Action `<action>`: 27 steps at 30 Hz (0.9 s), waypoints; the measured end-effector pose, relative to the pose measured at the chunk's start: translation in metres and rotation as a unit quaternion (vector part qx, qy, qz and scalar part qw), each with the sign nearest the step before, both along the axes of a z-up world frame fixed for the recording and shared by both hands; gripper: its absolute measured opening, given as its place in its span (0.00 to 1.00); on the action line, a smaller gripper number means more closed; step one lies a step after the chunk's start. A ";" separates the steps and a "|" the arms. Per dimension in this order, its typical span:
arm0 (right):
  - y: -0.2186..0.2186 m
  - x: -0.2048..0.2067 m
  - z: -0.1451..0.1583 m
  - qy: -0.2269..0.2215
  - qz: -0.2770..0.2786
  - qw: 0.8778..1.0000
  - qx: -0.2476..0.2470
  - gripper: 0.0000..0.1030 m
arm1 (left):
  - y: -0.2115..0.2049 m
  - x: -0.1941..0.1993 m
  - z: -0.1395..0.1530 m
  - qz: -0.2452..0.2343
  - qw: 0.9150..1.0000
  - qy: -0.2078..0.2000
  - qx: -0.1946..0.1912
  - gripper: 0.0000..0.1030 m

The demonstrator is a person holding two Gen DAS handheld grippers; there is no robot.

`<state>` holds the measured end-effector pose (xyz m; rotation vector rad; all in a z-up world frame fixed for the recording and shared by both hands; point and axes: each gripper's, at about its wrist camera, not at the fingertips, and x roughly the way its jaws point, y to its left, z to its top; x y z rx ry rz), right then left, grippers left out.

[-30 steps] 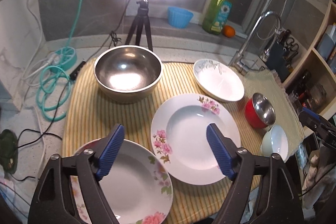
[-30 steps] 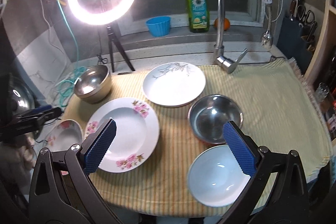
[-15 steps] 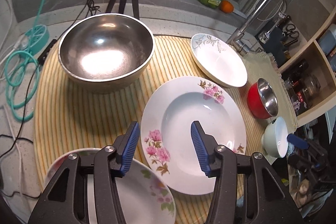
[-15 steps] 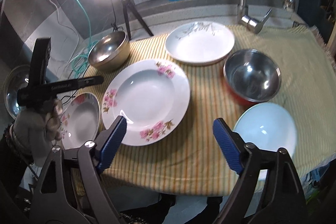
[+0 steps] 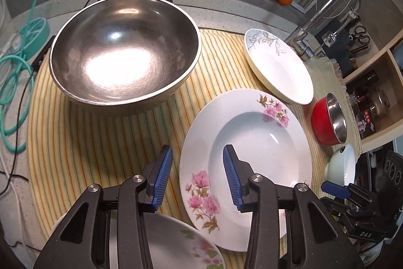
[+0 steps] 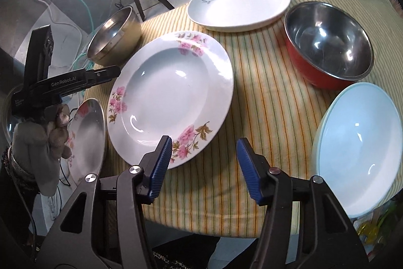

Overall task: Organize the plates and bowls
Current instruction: 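Move the right gripper to the pink-flower plate rim and close on it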

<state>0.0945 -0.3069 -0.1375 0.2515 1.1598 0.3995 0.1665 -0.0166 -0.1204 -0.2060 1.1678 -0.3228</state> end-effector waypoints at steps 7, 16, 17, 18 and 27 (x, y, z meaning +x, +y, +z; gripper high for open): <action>-0.001 0.009 -0.013 0.027 -0.004 1.000 0.004 0.47 | -0.001 0.008 -0.008 -0.002 1.000 0.014 -0.002 0.32; 0.002 0.021 -0.027 0.048 -0.002 0.999 0.017 0.39 | -0.007 0.015 -0.015 -0.010 1.000 0.027 -0.003 0.28; 0.003 0.023 -0.028 0.049 -0.002 0.999 0.022 0.39 | -0.008 0.016 -0.016 -0.010 0.999 0.030 -0.005 0.28; 0.003 0.024 -0.029 0.050 -0.002 0.998 0.026 0.38 | -0.007 0.016 -0.016 -0.009 0.999 0.031 -0.007 0.28; 0.015 0.026 -0.025 0.045 0.007 0.999 0.027 0.26 | -0.010 0.017 -0.017 -0.009 0.999 0.032 -0.007 0.28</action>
